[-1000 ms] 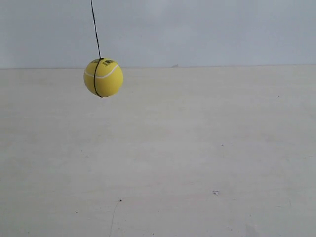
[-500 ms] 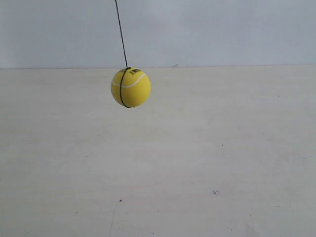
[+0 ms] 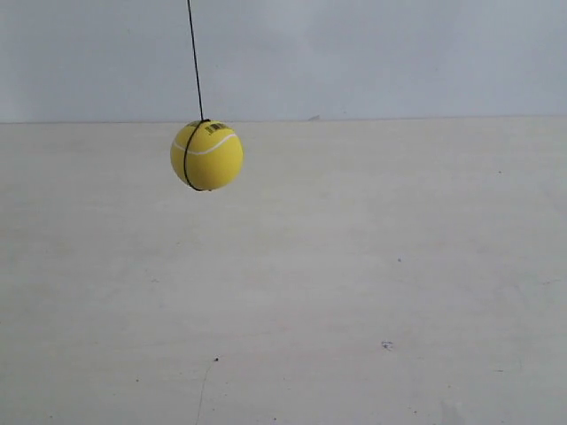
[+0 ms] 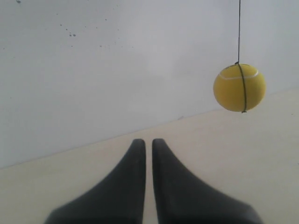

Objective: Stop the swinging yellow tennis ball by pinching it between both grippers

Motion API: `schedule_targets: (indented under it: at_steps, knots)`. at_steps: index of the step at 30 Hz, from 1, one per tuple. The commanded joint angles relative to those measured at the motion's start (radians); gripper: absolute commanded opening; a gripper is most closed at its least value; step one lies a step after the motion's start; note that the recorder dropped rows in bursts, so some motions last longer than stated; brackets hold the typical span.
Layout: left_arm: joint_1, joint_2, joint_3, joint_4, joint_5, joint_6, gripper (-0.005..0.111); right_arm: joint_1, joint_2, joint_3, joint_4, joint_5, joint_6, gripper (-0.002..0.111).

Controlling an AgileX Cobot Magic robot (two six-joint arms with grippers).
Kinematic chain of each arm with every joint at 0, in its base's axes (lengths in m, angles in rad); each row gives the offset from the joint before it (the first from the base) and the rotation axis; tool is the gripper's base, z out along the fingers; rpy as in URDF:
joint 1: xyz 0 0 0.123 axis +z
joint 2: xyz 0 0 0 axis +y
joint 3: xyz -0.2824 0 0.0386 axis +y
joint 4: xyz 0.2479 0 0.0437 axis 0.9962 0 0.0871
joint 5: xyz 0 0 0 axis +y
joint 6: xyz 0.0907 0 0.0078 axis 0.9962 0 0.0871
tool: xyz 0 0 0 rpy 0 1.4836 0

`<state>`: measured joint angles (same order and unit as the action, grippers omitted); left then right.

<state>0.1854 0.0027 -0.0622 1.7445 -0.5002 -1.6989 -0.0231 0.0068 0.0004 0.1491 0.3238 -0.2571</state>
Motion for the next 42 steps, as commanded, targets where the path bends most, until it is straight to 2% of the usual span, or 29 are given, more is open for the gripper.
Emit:
schedule_targets:
  at_steps: [1,17,21,24,26,29,33,35,37,39,41,42]
  knots:
    - [-0.001,-0.003,0.005,0.0,-0.001,-0.013,0.005,-0.005,-0.007,0.0,0.002,-0.001,-0.003,0.0]
    - [-0.001,-0.003,0.011,0.0,-0.003,-0.013,0.005,-0.005,-0.007,0.0,0.002,-0.001,-0.003,0.0]
    - [0.001,-0.003,0.021,-0.022,0.019,0.049,0.005,-0.005,-0.007,0.0,0.002,-0.001,-0.003,0.0]
    - [0.001,-0.003,0.026,-0.335,0.034,0.389,0.005,-0.005,-0.007,0.0,0.002,-0.001,-0.003,0.0]
    - [0.001,0.009,0.028,-0.632,0.07,0.665,0.005,-0.005,-0.007,0.0,0.002,-0.001,-0.003,0.0]
    - [0.001,0.034,0.028,-0.95,0.158,0.943,0.005,-0.005,-0.007,0.0,0.002,-0.001,-0.003,0.0]
    - [0.001,0.074,0.062,-1.298,0.21,1.298,0.005,-0.005,-0.007,0.0,0.002,0.002,-0.003,0.0]
    - [0.001,0.078,0.062,-1.299,0.219,1.326,0.005,-0.005,-0.007,0.0,0.002,0.002,-0.003,0.0]
    - [-0.001,0.08,0.062,-1.282,0.266,1.282,0.005,-0.005,-0.007,0.0,0.002,0.002,-0.003,0.0]
    - [-0.005,0.074,0.062,-1.207,0.299,1.24,0.005,-0.005,-0.007,0.0,0.002,0.002,-0.001,0.0]
    - [-0.034,0.065,0.062,-1.206,0.363,1.292,0.005,-0.005,-0.007,0.0,0.002,0.002,-0.001,0.0]
    - [-0.056,0.054,0.062,-1.293,0.415,1.426,0.005,-0.005,-0.007,0.0,0.002,0.0,-0.002,0.0]
